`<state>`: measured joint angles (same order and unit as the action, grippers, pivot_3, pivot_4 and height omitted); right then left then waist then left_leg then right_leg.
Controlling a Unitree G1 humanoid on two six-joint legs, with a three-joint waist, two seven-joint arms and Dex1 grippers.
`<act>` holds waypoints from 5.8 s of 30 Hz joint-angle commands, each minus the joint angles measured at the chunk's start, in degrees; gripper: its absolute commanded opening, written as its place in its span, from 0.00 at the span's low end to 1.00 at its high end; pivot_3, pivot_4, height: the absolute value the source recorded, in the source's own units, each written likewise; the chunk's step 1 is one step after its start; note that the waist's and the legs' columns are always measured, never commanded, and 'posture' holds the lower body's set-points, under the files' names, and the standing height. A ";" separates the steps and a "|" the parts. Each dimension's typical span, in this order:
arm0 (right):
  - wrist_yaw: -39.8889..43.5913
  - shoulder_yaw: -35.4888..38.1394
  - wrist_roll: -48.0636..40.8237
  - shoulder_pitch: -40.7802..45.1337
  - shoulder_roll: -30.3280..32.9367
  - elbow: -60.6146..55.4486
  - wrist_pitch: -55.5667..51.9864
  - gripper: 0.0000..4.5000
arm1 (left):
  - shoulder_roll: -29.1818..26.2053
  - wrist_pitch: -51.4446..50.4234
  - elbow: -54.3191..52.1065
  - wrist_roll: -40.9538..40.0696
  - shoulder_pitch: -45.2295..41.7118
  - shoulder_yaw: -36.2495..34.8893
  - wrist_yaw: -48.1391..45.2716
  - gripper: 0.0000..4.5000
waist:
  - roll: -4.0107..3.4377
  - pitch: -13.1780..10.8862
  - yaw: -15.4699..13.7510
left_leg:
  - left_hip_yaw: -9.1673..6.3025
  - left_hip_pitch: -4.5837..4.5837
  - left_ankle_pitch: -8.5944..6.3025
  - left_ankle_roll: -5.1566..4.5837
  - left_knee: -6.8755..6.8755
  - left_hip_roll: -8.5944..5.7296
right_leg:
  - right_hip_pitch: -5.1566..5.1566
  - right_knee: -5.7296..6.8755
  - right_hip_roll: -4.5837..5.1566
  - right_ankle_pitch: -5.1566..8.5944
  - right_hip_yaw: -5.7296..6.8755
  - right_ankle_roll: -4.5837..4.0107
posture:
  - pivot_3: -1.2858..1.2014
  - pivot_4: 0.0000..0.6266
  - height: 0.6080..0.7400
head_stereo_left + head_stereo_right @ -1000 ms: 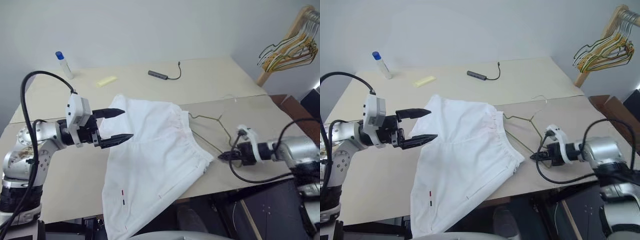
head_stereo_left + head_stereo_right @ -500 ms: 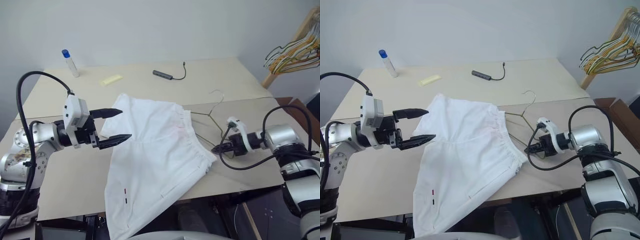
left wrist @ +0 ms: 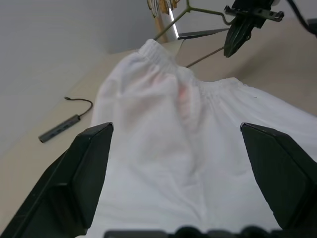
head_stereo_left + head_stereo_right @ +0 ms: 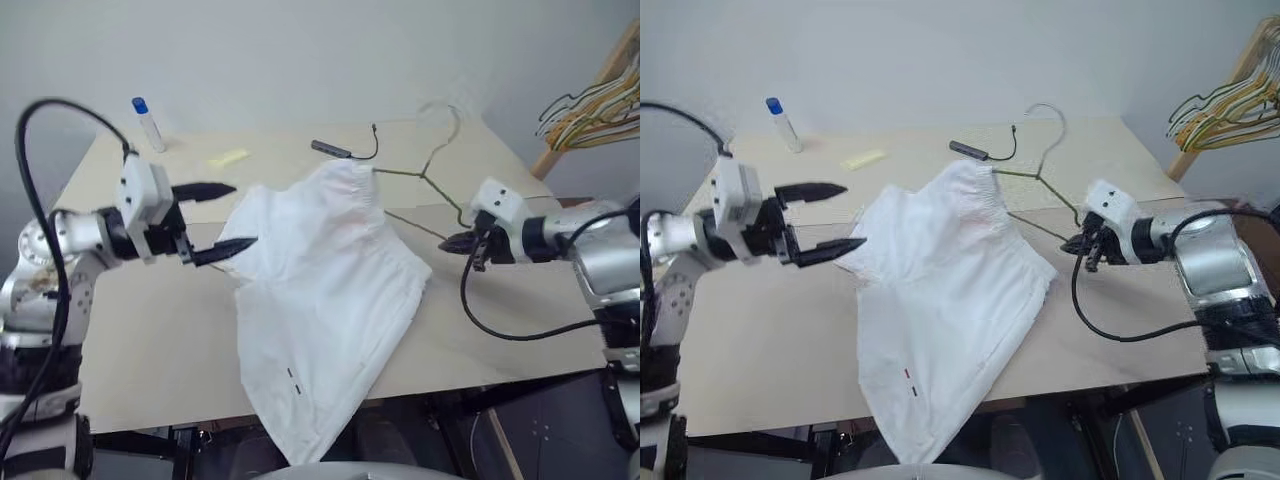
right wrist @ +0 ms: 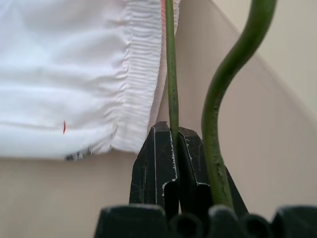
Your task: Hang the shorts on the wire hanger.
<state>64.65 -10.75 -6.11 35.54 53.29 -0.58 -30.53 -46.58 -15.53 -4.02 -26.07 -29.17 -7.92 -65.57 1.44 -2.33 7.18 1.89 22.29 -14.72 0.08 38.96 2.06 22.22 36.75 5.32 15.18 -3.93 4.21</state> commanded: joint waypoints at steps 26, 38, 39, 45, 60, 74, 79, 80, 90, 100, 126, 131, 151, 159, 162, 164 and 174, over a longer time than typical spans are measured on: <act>3.97 -3.35 0.50 6.48 -0.99 -17.26 -5.43 0.00 | 10.19 30.92 36.31 23.51 -24.29 21.71 -15.17 0.17 | 0.00 0.00 6.15 | -0.33 0.10 -0.01 -0.02 0.01 0.00 | 0.07 0.05 0.04 0.01 0.02 0.02 | 0.43 0.00 1.00; 1.19 7.13 -5.32 2.51 0.75 -16.12 -12.17 0.48 | 10.76 22.79 32.70 18.70 -21.38 16.71 -13.39 0.00 | 0.00 0.00 6.42 | -0.55 0.11 -0.01 -0.02 0.01 -0.01 | 0.07 0.10 0.07 0.01 0.01 0.03 | 0.42 0.00 1.00; 0.38 9.65 -6.18 1.06 1.28 -15.60 -13.01 0.56 | 10.48 22.04 32.31 18.49 -20.93 16.28 -13.06 0.00 | 0.00 0.00 6.36 | -0.56 0.11 -0.01 -0.02 0.01 -0.02 | 0.07 0.10 0.08 0.01 0.02 0.03 | 0.42 0.00 1.00; -5.80 20.93 -11.22 -11.76 -1.72 -15.19 -16.88 0.99 | 9.38 17.94 29.32 16.94 -18.93 14.38 -12.19 0.00 | 0.02 0.01 6.15 | -0.60 0.08 -0.01 -0.03 0.01 -0.01 | 0.03 0.10 0.07 0.01 0.04 0.03 | 0.43 0.00 1.00; -25.51 16.10 -17.46 -12.22 -32.16 -3.59 -20.63 0.91 | 8.84 14.61 26.52 16.46 -18.27 13.80 -11.28 0.00 | -0.08 0.03 6.29 | -0.88 0.06 0.00 -0.02 -0.01 -0.12 | 0.03 0.28 0.03 0.01 -0.04 0.03 | 0.44 0.00 1.00; -25.91 21.17 -28.23 -12.64 -30.68 -10.92 -24.14 0.00 | 6.57 13.71 25.67 16.44 -15.30 13.71 -10.95 0.00 | -0.09 0.03 6.19 | -1.07 0.10 0.01 -0.01 0.01 -0.14 | 0.01 0.30 -0.03 0.01 -0.01 0.04 | 0.44 0.00 1.00; -25.25 24.73 -29.63 -13.35 -25.44 -10.34 -23.22 0.00 | 3.58 13.31 25.27 16.01 -12.44 13.10 -12.21 0.00 | -0.09 0.03 6.15 | -1.07 0.11 0.01 -0.02 0.00 -0.14 | 0.01 0.29 -0.03 0.01 -0.01 0.04 | 0.44 0.00 1.00; -25.13 25.46 -29.87 -13.46 -24.42 -9.98 -22.96 0.00 | 2.66 13.48 25.22 15.88 -11.76 13.01 -12.93 0.00 | -0.09 0.03 6.15 | -1.07 0.11 0.01 -0.02 0.00 -0.14 | 0.01 0.29 -0.03 0.01 -0.01 0.04 | 0.44 0.00 1.00; -24.59 26.61 -30.40 -13.65 -19.74 -9.25 -21.26 0.00 | -1.18 18.43 28.49 19.94 -10.25 14.79 -13.44 0.00 | -0.09 0.03 6.13 | -1.04 0.11 0.01 -0.02 0.01 -0.13 | -0.01 0.24 -0.04 0.02 -0.02 0.04 | 0.44 0.00 1.00; -20.86 22.93 -28.35 -13.14 -14.64 -12.34 -16.20 0.00 | -1.91 23.78 33.30 27.21 -11.03 18.80 -11.15 0.00 | -0.09 0.03 6.15 | -1.02 0.11 0.01 -0.02 0.01 -0.13 | 0.00 0.23 -0.04 0.02 -0.02 0.05 | 0.43 0.00 1.00; -12.88 4.06 -7.21 -14.27 -5.19 -18.57 3.42 0.99 | 9.97 18.62 33.70 26.69 -18.06 17.98 -4.49 0.00 | -0.08 0.03 6.29 | -1.04 0.19 0.01 -0.02 0.03 -0.15 | 0.02 0.16 -0.03 0.03 -0.01 0.07 | 0.43 0.00 1.00; -6.48 15.91 -17.14 -10.85 -0.88 -14.90 -0.28 0.99 | 8.35 19.06 31.92 26.24 -17.16 18.02 -5.87 0.00 | -0.08 0.01 6.10 | -1.04 0.19 0.01 -0.02 0.04 -0.19 | 0.00 0.16 0.01 0.03 -0.02 0.07 | 0.43 0.00 1.00; 6.65 1.11 -8.24 12.51 -7.89 13.42 7.26 0.99 | 8.59 19.37 30.77 25.58 -17.26 18.63 -6.61 0.00 | -0.11 0.01 6.77 | -1.01 0.10 0.01 -0.02 0.03 -0.16 | 0.00 0.24 0.00 0.03 -0.05 0.06 | 0.43 0.00 1.00; 13.28 -4.48 -3.03 14.61 -6.99 11.63 7.06 0.99 | 9.09 19.67 30.96 26.11 -17.11 19.14 -6.37 0.00 | -0.11 0.01 6.58 | -1.07 0.12 0.01 -0.02 0.04 -0.20 | -0.01 0.27 0.05 0.03 0.01 0.07 | 0.43 0.00 1.00; 13.98 -8.24 0.15 16.25 -8.20 12.10 6.01 0.99 | 9.42 20.15 31.46 26.39 -17.50 19.50 -6.42 0.00 | -0.12 0.00 6.81 | -1.07 0.10 0.02 -0.02 0.04 -0.19 | 0.01 0.30 0.03 0.03 0.00 0.06 | 0.43 0.00 1.00; 13.57 -10.44 2.22 17.64 -9.71 13.71 5.18 0.99 | 9.82 20.30 31.86 26.57 -18.00 19.67 -6.35 0.00 | -0.12 0.01 7.32 | -1.07 0.10 0.02 -0.01 0.04 -0.20 | 0.01 0.32 0.03 0.03 0.00 0.06 | 0.43 0.00 1.00; 15.45 -14.41 7.22 20.24 -12.63 15.39 5.00 0.87 | 10.20 21.35 31.94 27.54 -17.92 20.10 -6.45 0.00 | -0.12 0.01 8.28 | -1.13 0.11 0.02 -0.01 0.04 -0.22 | 0.01 0.36 0.06 0.03 0.01 0.06 | 0.42 0.00 1.00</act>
<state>79.08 -24.94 0.19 53.75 40.73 16.15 -25.40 -36.16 4.95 28.80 1.88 -45.33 12.48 -72.30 1.31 -2.32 15.46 0.76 22.39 -14.70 0.08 39.00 1.84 22.24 37.11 5.38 15.21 -3.92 4.27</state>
